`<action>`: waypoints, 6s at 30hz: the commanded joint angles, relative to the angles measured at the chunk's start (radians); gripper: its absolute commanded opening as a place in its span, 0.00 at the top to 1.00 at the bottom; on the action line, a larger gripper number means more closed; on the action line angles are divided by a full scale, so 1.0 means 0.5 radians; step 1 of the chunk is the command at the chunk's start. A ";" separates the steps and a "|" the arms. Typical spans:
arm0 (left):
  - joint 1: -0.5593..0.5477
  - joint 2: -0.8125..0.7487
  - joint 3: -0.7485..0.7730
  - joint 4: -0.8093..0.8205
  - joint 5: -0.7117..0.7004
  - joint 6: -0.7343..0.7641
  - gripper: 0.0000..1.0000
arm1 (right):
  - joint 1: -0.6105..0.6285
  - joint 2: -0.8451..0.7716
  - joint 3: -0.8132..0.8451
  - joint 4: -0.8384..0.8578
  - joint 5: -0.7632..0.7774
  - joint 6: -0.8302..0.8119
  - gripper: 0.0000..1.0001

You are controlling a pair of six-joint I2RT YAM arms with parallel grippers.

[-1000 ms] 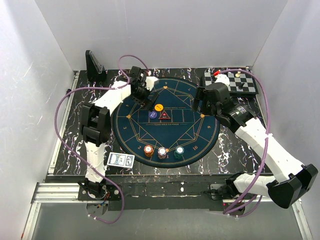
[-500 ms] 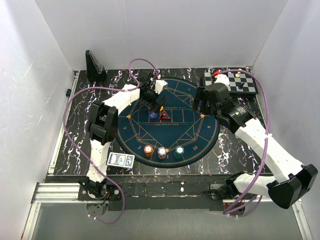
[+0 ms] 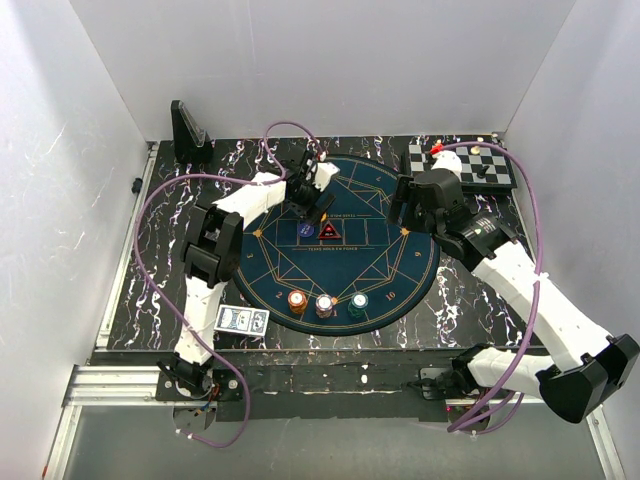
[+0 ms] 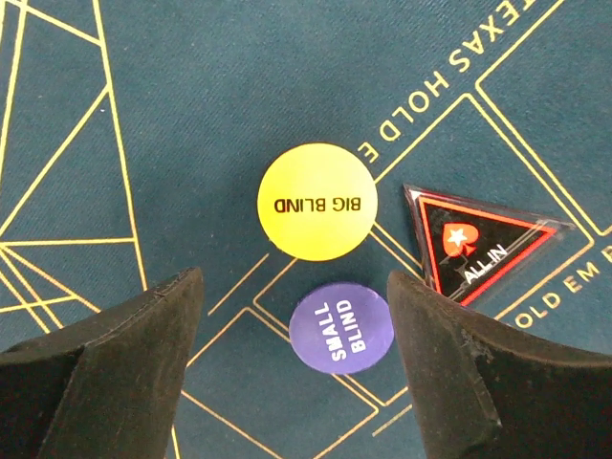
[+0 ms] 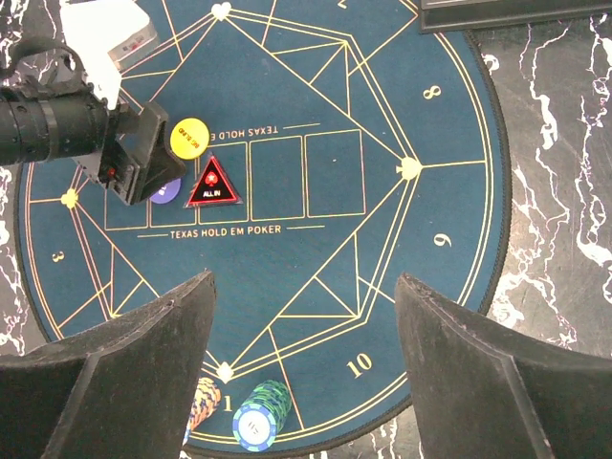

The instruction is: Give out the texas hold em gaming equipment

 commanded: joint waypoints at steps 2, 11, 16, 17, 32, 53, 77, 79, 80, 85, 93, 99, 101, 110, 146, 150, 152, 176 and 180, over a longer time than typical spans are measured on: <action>-0.048 0.037 -0.008 0.036 -0.090 -0.012 0.25 | 0.003 -0.057 -0.023 0.084 0.015 -0.006 0.19; -0.051 0.031 -0.106 0.033 -0.133 -0.022 0.42 | 0.003 -0.060 -0.029 0.099 -0.004 0.000 0.21; -0.045 -0.064 -0.235 0.046 -0.197 -0.022 0.62 | 0.003 -0.066 -0.032 0.099 -0.001 0.000 0.24; -0.039 -0.089 -0.272 0.052 -0.197 -0.031 0.64 | 0.003 -0.069 -0.032 0.099 0.003 0.000 0.25; 0.145 -0.613 -0.827 0.082 -0.301 0.177 0.66 | 0.003 -0.119 -0.072 0.117 -0.025 0.015 0.26; 0.403 -1.034 -0.885 -0.099 0.138 0.343 0.13 | 0.031 0.547 0.346 0.019 -0.304 0.046 0.29; 0.240 -0.681 -1.057 0.137 -0.083 0.767 0.39 | 0.037 0.308 0.122 0.117 -0.317 0.098 0.29; 0.240 -0.684 -1.100 0.159 -0.117 0.785 0.40 | 0.037 0.305 0.118 0.123 -0.320 0.101 0.29; 0.243 -0.684 -1.115 0.171 -0.126 0.791 0.41 | 0.034 0.302 0.118 0.123 -0.326 0.101 0.30; 0.298 -0.699 -1.122 0.165 -0.148 0.797 0.48 | 0.037 0.286 0.118 0.126 -0.310 0.104 0.30; 0.553 -0.800 -1.229 0.150 -0.145 0.871 0.55 | 0.037 0.335 0.121 0.157 -0.362 0.104 0.31; 0.645 -0.853 -1.266 0.150 -0.139 0.874 0.55 | 0.052 0.504 0.232 0.215 -0.427 0.071 0.31; 0.685 -0.865 -1.232 0.132 -0.127 0.841 0.53 | 0.067 0.642 0.333 0.200 -0.460 0.055 0.31; 0.746 -1.147 -0.761 -0.190 0.376 0.332 0.02 | 0.166 1.534 1.053 0.148 -0.660 0.015 0.32; 0.900 -1.012 -0.361 -0.632 0.493 0.153 0.02 | -0.025 2.658 1.993 -0.251 -0.556 0.200 0.52; 0.915 -1.021 -0.355 -0.645 0.496 0.156 0.02 | -0.037 2.774 2.232 -0.330 -0.513 0.144 0.54; 0.921 -1.015 -0.333 -0.669 0.515 0.159 0.02 | -0.028 2.784 2.290 -0.392 -0.473 0.144 0.54; 1.041 -0.994 -0.247 -0.709 0.570 0.147 0.02 | 0.233 2.406 1.659 0.105 -0.596 0.169 0.59; 1.041 -0.988 -0.235 -0.709 0.576 0.126 0.02 | 0.187 2.483 1.692 0.099 -0.651 0.224 0.60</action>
